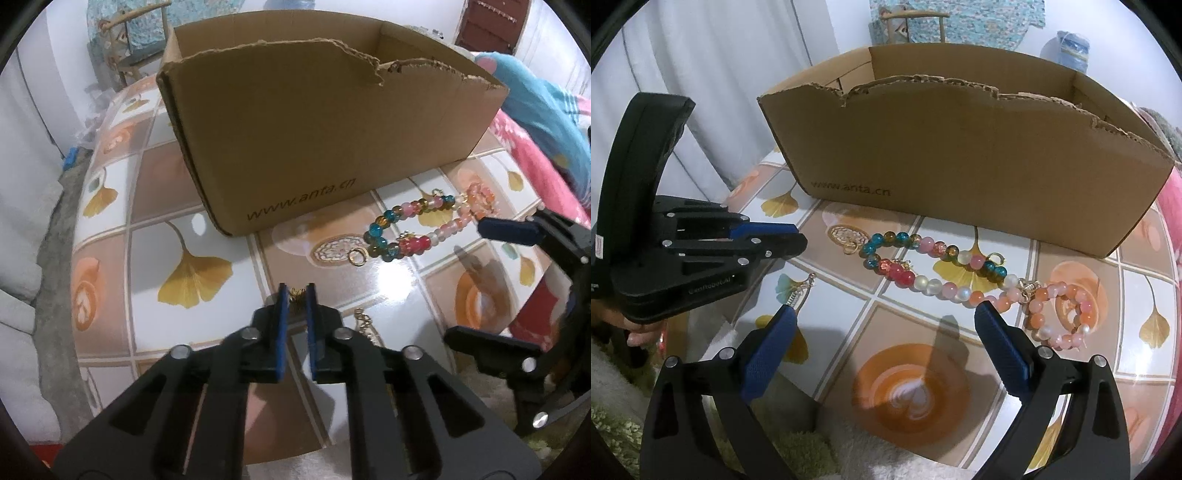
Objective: Organize jewelry
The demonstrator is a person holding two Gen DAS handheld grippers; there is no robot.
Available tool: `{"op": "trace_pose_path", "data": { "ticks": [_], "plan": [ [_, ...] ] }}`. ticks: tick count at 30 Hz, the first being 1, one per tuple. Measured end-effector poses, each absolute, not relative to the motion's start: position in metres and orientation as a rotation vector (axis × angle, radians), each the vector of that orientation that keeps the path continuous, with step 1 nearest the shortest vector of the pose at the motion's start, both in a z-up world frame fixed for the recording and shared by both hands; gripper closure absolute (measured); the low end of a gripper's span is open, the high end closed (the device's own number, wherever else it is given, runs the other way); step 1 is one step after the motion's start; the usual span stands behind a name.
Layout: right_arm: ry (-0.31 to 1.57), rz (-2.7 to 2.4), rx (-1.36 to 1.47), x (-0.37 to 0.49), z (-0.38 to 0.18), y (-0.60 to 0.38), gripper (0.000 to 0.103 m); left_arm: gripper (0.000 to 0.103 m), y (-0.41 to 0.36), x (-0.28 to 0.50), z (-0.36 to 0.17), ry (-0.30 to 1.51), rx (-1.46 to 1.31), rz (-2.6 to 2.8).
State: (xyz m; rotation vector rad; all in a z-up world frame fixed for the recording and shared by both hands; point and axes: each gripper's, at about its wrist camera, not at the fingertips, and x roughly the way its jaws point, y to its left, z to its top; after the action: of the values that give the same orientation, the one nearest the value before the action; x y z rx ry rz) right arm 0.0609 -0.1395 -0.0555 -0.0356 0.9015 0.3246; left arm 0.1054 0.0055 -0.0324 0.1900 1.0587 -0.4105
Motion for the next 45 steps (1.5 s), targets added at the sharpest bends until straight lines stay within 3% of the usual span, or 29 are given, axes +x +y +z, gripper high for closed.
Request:
{"op": "trace_pose_path", "data": {
  "ticks": [8, 17, 23, 31, 33, 45],
  "plan": [
    [0.888, 0.324, -0.034, 0.057, -0.048, -0.140, 0.010, 0.096, 0.006, 0.101, -0.033, 1.038, 0.199, -0.422],
    [0.882, 0.407, -0.034, 0.060, -0.040, -0.116, 0.024, 0.097, 0.029, 0.101, -0.031, 1.025, 0.154, -0.373],
    [0.913, 0.443, -0.070, 0.065, -0.045, -0.090, 0.042, 0.097, 0.036, 0.099, -0.032, 1.027, 0.124, -0.377],
    [0.973, 0.456, -0.117, 0.070, -0.058, -0.075, 0.083, 0.097, 0.039, 0.100, -0.033, 1.024, 0.110, -0.387],
    [0.987, 0.458, -0.128, 0.069, -0.060, -0.073, 0.088, 0.097, 0.039, 0.100, -0.032, 1.023, 0.107, -0.386],
    [0.989, 0.438, -0.176, 0.071, -0.061, -0.061, 0.090, 0.097, 0.039, 0.100, -0.032, 1.021, 0.112, -0.385]
  ]
}}
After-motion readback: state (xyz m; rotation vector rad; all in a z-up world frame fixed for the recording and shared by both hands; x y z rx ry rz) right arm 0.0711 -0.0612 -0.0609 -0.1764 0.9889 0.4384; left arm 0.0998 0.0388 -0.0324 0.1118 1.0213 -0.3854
